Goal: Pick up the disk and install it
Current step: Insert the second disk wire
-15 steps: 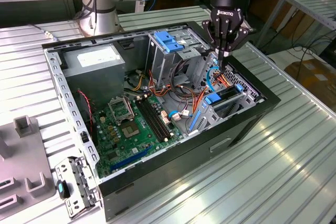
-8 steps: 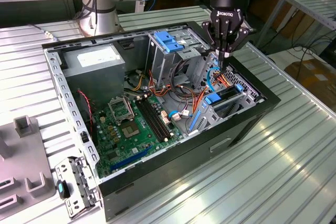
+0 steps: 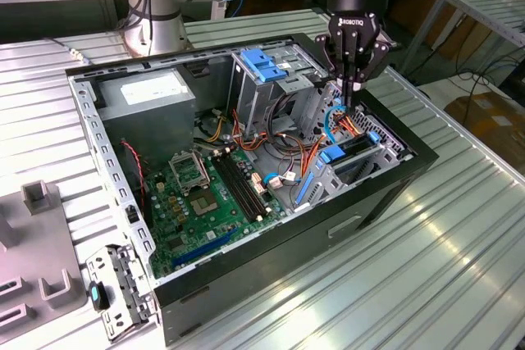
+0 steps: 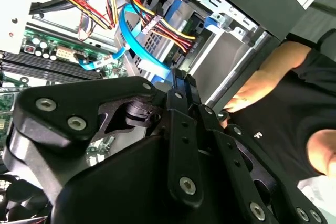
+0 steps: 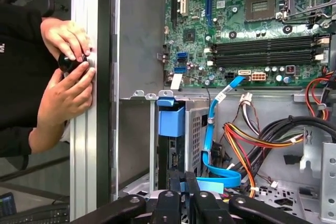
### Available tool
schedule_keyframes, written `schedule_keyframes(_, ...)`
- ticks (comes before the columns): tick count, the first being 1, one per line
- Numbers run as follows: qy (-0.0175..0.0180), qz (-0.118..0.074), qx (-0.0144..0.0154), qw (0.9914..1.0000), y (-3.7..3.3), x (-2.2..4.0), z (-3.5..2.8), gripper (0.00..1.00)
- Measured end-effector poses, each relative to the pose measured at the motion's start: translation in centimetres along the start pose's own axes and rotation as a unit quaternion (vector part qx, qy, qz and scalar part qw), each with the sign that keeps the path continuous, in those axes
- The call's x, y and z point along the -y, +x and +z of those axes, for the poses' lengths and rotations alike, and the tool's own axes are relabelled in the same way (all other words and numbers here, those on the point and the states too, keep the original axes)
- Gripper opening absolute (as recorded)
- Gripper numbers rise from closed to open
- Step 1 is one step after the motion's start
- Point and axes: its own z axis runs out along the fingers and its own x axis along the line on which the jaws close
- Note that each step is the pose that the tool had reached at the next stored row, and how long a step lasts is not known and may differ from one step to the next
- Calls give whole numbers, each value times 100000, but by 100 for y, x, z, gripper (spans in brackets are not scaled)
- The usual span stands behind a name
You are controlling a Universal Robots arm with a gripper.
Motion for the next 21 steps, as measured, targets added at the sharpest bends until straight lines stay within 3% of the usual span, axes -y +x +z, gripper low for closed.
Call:
schedule_keyframes(3, -9, -8, -843, 99996, -31, 1, 11, 19)
schedule_keyframes(4, -11, -5, -933, 99996, -37, 1, 15, 19)
schedule_keyframes(5, -9, -9, -981, 99995, -42, 1, 21, 19)
schedule_keyframes(6, -10, -7, -1044, 99995, -55, 1, 33, 25)
schedule_keyframes(10, -11, -10, -1045, 99995, -59, 1, 34, 25)
schedule_keyframes(11, -10, -9, -1044, 99995, -59, 1, 34, 18)
schedule_keyframes(16, -11, -5, -977, 99995, -57, 0, 41, 16)
schedule_keyframes(17, -6, 9, -510, 99999, -50, 0, 47, 16)
schedule_keyframes(18, 11, 4, 198, 100000, -45, 0, 50, 16)
schedule_keyframes(20, 44, -5, 1989, 99980, -39, 0, 53, 16)
schedule_keyframes(21, 63, -7, 3132, 99951, -36, 0, 55, 16)
